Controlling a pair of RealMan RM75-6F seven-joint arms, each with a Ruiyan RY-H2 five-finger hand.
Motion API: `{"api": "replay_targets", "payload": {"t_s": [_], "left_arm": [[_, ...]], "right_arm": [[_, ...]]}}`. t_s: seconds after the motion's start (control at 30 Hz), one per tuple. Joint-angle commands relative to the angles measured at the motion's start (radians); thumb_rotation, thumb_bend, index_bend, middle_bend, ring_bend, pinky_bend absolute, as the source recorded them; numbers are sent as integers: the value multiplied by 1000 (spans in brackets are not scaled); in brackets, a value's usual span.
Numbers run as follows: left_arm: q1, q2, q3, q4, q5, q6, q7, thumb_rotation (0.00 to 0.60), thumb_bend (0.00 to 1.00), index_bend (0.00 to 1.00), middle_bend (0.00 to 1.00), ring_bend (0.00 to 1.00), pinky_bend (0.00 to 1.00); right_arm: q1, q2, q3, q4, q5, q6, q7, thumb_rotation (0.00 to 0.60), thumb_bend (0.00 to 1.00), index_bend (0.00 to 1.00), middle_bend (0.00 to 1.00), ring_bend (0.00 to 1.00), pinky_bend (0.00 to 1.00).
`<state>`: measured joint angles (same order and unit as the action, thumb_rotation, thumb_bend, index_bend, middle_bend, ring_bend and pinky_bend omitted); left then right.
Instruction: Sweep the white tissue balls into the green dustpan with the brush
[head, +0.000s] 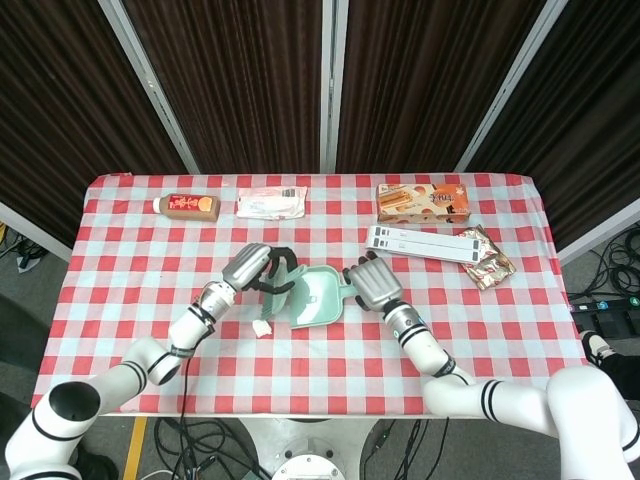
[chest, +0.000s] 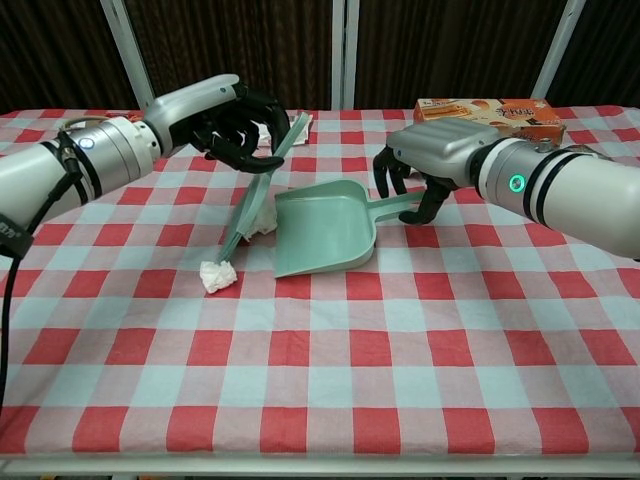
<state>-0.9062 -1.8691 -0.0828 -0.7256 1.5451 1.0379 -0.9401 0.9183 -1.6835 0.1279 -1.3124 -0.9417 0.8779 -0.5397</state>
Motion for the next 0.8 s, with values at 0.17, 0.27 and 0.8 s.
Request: {"api": "replay_targets", "payload": {"t_s": [0.17, 0.27, 0.8], "left_arm": [[40, 86, -27, -153, -44, 12, -3, 600, 408, 545, 556, 701, 888], [61, 118, -32, -207, -61, 17, 31, 600, 409, 544, 556, 701, 887], [228, 181, -40, -479, -181, 119, 431, 600, 428, 544, 556, 701, 887]], "right_arm": [[-24, -19, -3, 37, -65, 1, 76, 600, 472, 614, 592, 293, 207], [-31, -23, -5, 44, -87, 0, 96, 600, 472, 616, 595, 293, 207], [-58, 23, -16, 33, -178, -22, 173, 600, 472, 623, 601, 294, 207]]}}
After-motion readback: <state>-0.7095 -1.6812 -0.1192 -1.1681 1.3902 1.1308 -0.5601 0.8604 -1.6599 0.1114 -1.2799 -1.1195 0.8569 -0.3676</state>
